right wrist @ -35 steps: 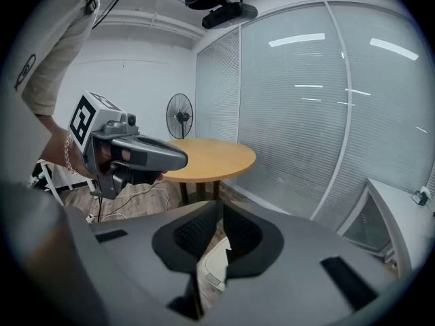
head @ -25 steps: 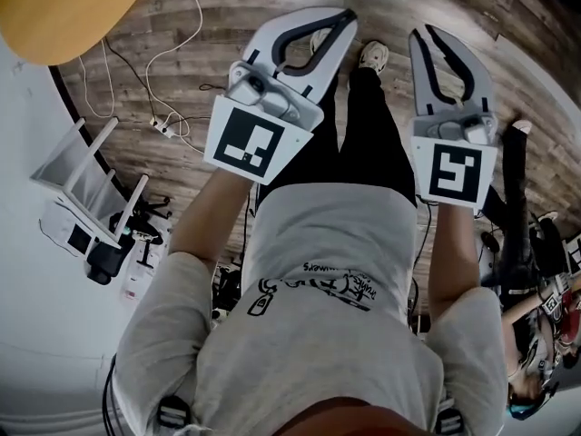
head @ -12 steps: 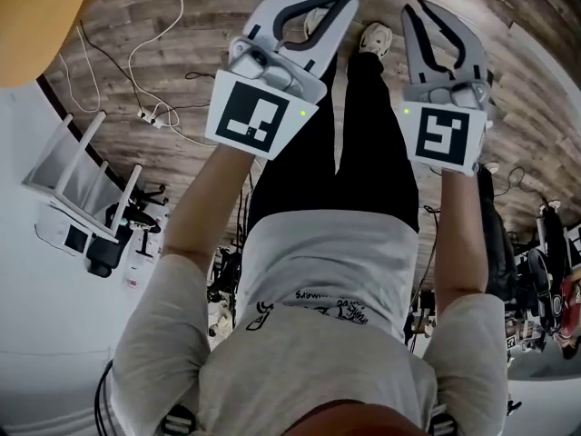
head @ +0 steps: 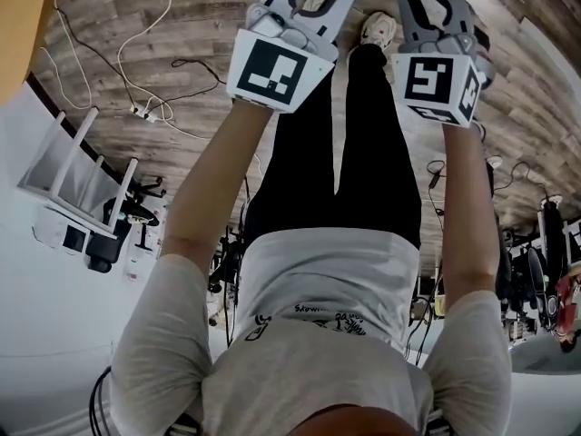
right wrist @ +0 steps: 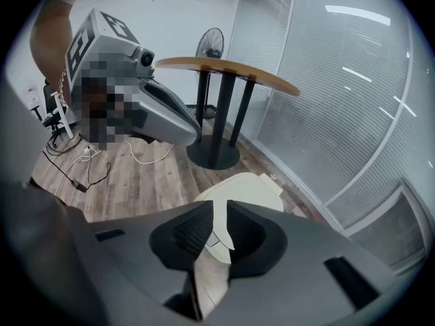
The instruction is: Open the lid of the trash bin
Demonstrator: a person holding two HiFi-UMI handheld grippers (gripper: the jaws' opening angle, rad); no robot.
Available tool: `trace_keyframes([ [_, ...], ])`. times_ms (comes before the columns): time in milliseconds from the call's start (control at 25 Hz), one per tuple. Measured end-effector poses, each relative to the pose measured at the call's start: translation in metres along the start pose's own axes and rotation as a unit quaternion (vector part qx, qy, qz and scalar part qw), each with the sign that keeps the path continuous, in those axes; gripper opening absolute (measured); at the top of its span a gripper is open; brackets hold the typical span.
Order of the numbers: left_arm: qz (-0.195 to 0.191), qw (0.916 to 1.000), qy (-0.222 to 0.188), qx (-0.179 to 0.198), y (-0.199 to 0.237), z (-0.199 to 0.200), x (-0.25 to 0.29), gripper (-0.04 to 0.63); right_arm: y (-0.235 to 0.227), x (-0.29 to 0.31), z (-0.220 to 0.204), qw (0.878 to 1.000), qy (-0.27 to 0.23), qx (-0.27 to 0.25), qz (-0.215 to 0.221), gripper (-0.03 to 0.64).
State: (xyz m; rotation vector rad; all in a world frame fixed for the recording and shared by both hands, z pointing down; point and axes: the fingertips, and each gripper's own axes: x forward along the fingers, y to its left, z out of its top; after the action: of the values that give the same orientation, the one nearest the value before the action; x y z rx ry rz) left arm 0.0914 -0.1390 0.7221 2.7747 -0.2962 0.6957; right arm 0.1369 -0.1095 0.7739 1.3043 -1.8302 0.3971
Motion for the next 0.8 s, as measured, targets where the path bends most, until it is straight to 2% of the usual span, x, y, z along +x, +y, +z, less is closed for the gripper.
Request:
trace_keyframes([
  [120,0.004,1.0000,0.006,0.003,0.005,-0.018,0.013,0.017,0.006,0.022,-0.018,1.000,0.014,-0.016,0.007,0.071],
  [280,-0.002,0.9995,0.011,0.029,0.011,-0.037,0.031,0.015,0.014,0.048,-0.040,0.999,0.034,-0.031,0.013,0.068],
  [480,-0.013,0.9977,0.041,0.052,0.015,-0.070,0.050,0.016,0.029,0.077,-0.063,0.997,0.059,-0.054,0.017,0.087],
  [560,-0.016,0.9964,0.058,0.060,0.015,-0.085,0.057,0.017,0.034,0.088,-0.077,0.996,0.076,-0.050,0.022,0.072],
  [800,-0.019,0.9931,0.099,0.059,0.016,-0.120,0.063,0.016,0.051,0.106,-0.107,0.992,0.109,-0.044,0.034,0.104],
])
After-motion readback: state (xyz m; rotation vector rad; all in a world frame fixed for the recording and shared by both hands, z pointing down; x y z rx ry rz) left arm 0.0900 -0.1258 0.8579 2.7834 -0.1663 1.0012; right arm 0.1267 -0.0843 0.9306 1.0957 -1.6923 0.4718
